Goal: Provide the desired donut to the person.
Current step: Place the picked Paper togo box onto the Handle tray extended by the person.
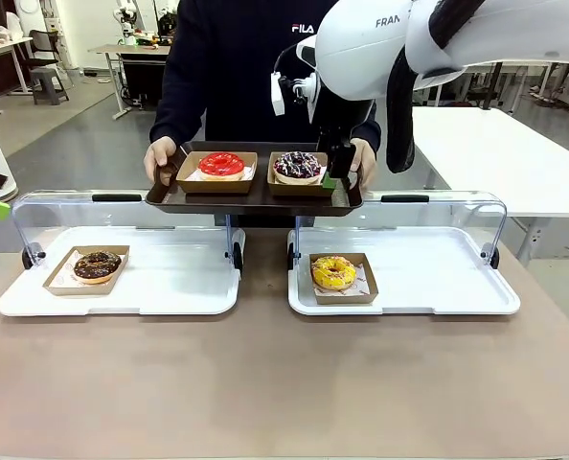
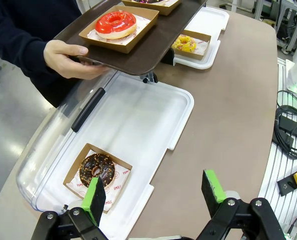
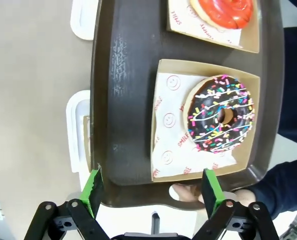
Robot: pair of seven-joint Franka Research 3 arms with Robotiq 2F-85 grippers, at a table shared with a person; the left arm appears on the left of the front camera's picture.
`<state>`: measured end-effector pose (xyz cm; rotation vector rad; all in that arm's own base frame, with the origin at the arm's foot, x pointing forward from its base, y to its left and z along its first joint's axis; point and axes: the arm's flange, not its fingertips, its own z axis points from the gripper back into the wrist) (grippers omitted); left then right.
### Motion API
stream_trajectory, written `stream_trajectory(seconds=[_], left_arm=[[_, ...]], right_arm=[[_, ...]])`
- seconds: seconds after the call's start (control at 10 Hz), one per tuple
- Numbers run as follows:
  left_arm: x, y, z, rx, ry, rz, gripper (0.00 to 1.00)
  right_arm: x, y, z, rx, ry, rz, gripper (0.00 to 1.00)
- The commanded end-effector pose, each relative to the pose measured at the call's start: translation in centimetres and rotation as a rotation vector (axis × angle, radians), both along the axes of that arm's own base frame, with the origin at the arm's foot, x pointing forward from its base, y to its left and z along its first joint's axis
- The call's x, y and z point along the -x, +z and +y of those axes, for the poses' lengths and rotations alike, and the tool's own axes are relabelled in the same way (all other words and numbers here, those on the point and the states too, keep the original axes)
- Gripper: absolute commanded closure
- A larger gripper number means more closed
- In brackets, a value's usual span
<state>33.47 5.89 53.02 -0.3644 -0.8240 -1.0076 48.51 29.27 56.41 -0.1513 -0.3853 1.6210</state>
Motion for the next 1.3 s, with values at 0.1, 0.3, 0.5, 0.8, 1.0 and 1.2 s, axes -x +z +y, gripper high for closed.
stream_trajectory(seconds=[0.1,0.3,0.5,0.8,1.0,1.2], left_arm=[[0.06,-0.07,0.12,0.01,-0.001,-0.001,0.0],[0.06,-0.07,0.12,0.01,-0.001,-0.001,0.0],[0.06,-0.07,0.12,0.01,-0.001,-0.001,0.0],[0.06,-0.07,0.12,0.01,-0.001,-0.001,0.0],[0.06,-0.07,0.12,0.01,-0.001,-0.001,0.0],[0.06,-0.07,0.12,0.01,-0.001,-0.001,0.0]], right_arm=[[0.28,-0.35,-0.98,-0.015,0.01,0.041,0.0],[-0.03,-0.21,-0.26,-0.001,-0.006,0.02,0.0],[-0.03,-0.21,-0.26,-0.001,-0.006,0.02,0.0],[-0.03,-0.21,-0.26,-0.001,-0.006,0.02,0.0],[-0.03,-0.21,-0.26,-0.001,-0.006,0.02,0.0],[-0.03,-0.21,-0.26,-0.001,-0.006,0.02,0.0]])
